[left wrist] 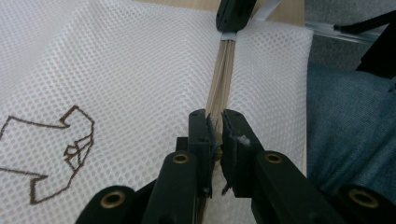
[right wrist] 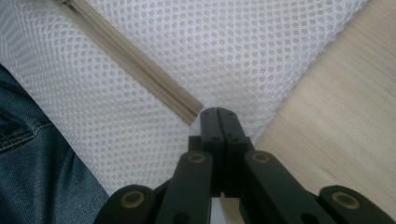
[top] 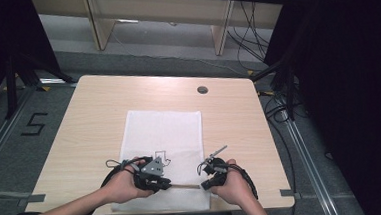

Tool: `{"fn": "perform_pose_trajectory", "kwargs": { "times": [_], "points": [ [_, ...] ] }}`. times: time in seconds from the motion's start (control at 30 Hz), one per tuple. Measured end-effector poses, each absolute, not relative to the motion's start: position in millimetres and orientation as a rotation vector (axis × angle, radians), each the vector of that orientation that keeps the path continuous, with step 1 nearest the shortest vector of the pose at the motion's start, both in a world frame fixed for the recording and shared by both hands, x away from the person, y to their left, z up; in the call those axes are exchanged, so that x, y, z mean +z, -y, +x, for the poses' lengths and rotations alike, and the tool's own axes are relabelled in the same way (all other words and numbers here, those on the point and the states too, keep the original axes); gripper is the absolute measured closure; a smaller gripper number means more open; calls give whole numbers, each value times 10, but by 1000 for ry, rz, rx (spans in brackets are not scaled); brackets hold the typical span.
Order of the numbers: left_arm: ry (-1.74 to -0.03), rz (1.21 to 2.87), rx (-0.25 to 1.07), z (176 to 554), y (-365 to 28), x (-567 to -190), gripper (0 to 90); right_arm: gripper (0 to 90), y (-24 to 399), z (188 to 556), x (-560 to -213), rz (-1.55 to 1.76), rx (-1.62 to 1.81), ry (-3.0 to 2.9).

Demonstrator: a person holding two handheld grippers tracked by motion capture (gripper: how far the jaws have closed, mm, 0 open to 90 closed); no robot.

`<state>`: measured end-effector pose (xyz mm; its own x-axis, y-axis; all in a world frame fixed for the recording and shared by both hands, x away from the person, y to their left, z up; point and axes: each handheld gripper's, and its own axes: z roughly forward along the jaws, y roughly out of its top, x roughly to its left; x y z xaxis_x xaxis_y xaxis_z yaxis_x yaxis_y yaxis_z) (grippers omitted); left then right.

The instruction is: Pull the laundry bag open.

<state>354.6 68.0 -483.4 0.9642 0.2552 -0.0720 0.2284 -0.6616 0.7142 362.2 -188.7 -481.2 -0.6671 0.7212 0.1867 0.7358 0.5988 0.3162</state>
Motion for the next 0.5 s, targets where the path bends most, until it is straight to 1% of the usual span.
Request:
{"fn": "perform_pose_trajectory", "kwargs": {
  "times": [0.17, 0.23, 0.4, 0.43, 0.5],
  "points": [
    [-335, 2325, 49, 3544, -682, -4827, 820, 900, 1886, 3620, -4809, -1273, -571, 2771],
    [-338, 2314, 31, 3551, -696, -4831, 820, 900, 1887, 3621, -4812, -1264, -577, 2774],
    [-312, 2327, 60, 3551, -702, -4822, 820, 900, 1887, 3621, -4810, -1271, -571, 2769],
    [-340, 2317, 41, 3542, -705, -4825, 820, 900, 1887, 3620, -4810, -1271, -571, 2769],
    [-336, 2324, 48, 3544, -720, -4822, 820, 900, 1887, 3622, -4813, -1265, -577, 2771]
  ]
}}
